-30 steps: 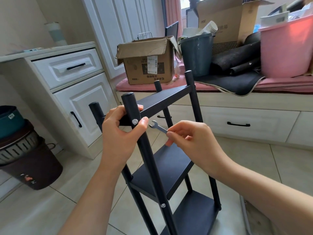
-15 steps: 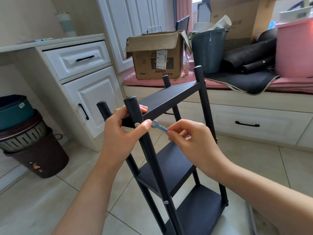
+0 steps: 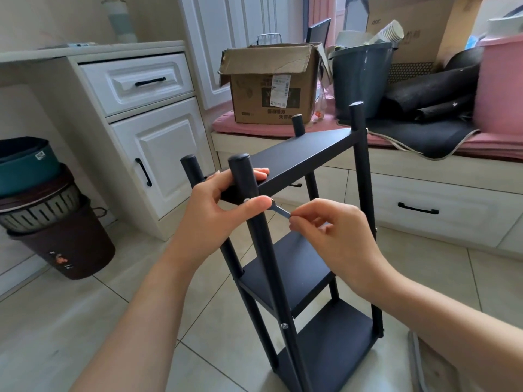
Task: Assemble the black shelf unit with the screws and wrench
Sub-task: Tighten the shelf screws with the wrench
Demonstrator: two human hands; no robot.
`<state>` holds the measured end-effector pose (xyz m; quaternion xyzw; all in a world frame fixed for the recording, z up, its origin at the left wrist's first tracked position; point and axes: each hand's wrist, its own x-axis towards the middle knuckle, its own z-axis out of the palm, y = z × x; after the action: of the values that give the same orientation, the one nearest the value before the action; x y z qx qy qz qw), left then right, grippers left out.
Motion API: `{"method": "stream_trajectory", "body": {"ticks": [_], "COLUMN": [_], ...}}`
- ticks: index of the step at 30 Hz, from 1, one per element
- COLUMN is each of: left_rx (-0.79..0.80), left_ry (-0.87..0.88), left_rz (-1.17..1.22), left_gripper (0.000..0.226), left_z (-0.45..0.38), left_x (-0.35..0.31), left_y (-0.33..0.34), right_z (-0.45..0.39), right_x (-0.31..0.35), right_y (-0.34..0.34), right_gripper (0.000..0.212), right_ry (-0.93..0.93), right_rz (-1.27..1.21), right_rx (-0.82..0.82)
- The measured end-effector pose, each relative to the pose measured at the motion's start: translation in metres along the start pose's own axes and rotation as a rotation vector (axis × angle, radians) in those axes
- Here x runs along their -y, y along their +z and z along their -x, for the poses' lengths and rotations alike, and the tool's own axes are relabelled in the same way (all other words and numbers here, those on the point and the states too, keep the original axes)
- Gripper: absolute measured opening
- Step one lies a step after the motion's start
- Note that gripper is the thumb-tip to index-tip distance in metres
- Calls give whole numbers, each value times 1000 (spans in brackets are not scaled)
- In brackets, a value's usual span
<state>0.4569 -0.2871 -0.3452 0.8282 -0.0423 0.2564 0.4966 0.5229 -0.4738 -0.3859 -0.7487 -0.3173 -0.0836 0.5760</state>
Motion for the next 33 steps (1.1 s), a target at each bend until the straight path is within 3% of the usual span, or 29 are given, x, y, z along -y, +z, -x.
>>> {"method": "stream_trajectory", "body": {"ticks": [21, 28, 33], "left_rx": [-75, -209, -250], "left_ry": [31, 63, 57], "left_rz": [62, -25, -26], "left_gripper": [23, 33, 28], "left_z": [3, 9, 7], "left_x": [12, 6, 6], "left_y": [-12, 8, 11], "right_z": [-7, -7, -7], "right_x": [-7, -9, -11], "right_y": [33, 33, 40], "right_gripper": [8, 18, 25], "right_ry": [6, -42, -17], "right_rz": [-73, -106, -188], "right_rx": [-130, -112, -143]}}
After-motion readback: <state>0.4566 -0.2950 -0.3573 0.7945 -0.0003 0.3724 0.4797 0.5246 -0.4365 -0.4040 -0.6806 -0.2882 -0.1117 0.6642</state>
